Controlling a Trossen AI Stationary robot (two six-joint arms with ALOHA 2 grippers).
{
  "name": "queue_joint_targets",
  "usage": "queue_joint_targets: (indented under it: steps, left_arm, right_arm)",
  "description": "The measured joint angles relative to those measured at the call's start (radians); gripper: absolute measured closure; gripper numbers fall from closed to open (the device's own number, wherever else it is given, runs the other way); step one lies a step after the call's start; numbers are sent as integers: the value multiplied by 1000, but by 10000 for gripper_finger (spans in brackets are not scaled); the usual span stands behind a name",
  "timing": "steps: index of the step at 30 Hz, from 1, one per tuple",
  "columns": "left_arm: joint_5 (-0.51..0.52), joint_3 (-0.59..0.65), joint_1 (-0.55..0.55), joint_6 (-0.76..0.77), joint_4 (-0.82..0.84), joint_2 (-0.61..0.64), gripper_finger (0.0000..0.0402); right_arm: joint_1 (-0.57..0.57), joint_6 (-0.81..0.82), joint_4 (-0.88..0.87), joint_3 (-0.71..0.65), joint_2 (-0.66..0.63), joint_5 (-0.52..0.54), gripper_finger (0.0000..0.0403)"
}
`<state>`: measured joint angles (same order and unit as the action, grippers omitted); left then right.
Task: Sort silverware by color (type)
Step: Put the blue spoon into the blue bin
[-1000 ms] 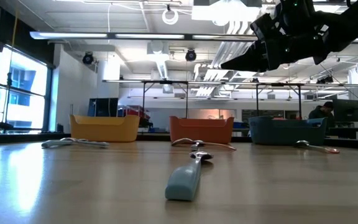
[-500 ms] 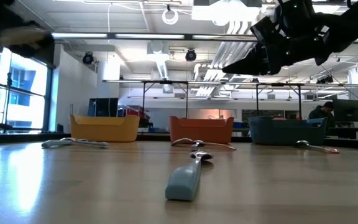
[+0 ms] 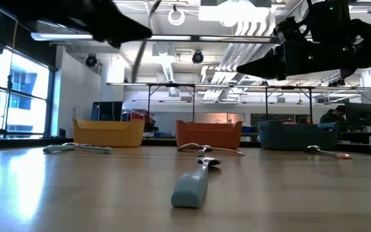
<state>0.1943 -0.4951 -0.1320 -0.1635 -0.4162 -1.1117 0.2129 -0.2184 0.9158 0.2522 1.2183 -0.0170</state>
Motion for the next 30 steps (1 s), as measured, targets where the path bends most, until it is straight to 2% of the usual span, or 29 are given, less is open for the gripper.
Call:
queue_joint_targets:
  steps: [3,7,12,15,19,25,28,30]
  left_arm:
    - [-90,1,111,-7,-195,-55,396]
    - [-222,-1,216,-6,-426,-147,397]
    - [-322,-19,288,8,-592,-269,397]
    - [-373,-49,302,30,-673,-341,398]
    - [-400,-92,302,39,-721,-413,398]
    - [-412,-116,302,60,-757,-453,398]
    - [-422,-123,302,66,-763,-452,398]
    - [-429,-129,302,66,-758,-453,398]
  right_arm:
    - [-46,1,46,27,43,46,376]
    - [-85,4,58,104,119,87,320]
    - [-116,17,55,222,229,91,246]
    - [-126,29,55,295,288,90,220]
    - [-133,38,55,373,345,89,213]
    - [-137,38,47,425,374,76,216]
    - [-137,42,40,426,374,73,239]
    - [-137,43,39,426,374,65,269]
